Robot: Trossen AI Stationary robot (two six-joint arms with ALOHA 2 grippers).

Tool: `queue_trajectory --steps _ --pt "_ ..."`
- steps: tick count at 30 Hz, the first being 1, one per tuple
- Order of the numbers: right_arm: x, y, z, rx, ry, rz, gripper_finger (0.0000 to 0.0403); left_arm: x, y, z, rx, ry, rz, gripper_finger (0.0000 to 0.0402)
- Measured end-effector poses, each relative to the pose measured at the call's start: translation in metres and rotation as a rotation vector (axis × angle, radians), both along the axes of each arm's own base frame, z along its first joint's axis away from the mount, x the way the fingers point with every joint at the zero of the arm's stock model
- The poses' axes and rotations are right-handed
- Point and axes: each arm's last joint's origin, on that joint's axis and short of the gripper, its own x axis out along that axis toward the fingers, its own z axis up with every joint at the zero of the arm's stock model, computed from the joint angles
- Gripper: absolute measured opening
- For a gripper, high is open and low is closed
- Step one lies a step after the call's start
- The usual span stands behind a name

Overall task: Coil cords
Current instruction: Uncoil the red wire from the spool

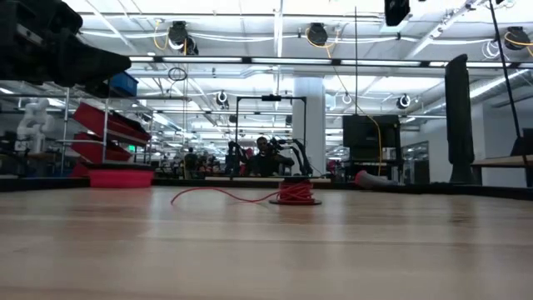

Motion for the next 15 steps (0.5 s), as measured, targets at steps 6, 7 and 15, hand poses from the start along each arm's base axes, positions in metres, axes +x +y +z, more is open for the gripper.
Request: queue_trajectory --steps 6,7,15 --pt "0.018 -0.001 -0.015 -0.004 0.084 -0.048 0.0000 0.000 0.000 0.000 0.000 -0.001 0.000 0.0020" --pt "0.020 -0.001 -0.017 -0.005 0.096 -0.050 0.0000 0.000 0.000 0.000 0.000 0.000 0.000 0.0020" --pt "0.037 -0.001 -0.034 -0.013 0.185 -0.050 0.0000 -0.001 0.000 0.007 0.018 -0.075 0.002 0.0020"
